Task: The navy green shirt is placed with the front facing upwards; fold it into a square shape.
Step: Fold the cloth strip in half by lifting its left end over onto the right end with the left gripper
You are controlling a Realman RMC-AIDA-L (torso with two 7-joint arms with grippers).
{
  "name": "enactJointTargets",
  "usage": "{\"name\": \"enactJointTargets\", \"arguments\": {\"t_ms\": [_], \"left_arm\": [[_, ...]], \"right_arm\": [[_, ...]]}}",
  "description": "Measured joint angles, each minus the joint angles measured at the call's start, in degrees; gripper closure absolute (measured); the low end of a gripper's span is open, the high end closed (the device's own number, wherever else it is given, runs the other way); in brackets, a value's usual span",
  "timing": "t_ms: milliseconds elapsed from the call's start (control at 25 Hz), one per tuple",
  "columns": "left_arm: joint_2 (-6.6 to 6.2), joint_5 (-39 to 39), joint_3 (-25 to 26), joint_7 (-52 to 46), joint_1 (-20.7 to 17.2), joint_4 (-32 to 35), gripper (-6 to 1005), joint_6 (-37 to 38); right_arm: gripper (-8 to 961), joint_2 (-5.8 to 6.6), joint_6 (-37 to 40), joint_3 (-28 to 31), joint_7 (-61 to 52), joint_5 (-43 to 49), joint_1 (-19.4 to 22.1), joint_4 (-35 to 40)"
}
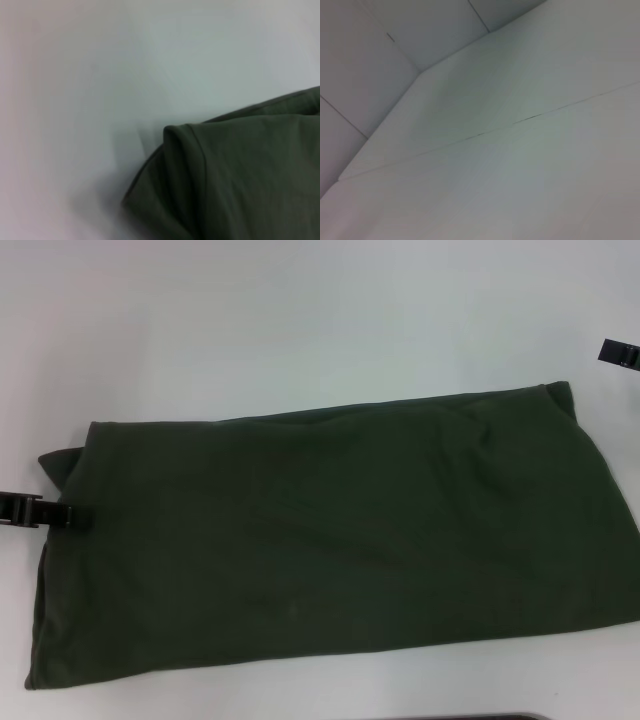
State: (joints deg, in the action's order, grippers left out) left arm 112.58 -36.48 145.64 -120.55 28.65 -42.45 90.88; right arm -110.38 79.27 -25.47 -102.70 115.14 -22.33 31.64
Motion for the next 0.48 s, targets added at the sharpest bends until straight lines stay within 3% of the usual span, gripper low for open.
{"name": "enactJointTargets", "arguments": {"t_ms": [440, 480], "left_arm": [[0.09, 0.4, 0.0, -0.2, 0.0, 0.0, 929, -0.5], [0.09, 0.4, 0.0, -0.2, 0.0, 0.0, 929, -0.5]], "right_arm": [[37, 0.0, 0.0, -0.2, 0.0, 0.0, 0.2, 0.0], [37, 0.0, 0.0, -0.2, 0.0, 0.0, 0.2, 0.0]]}}
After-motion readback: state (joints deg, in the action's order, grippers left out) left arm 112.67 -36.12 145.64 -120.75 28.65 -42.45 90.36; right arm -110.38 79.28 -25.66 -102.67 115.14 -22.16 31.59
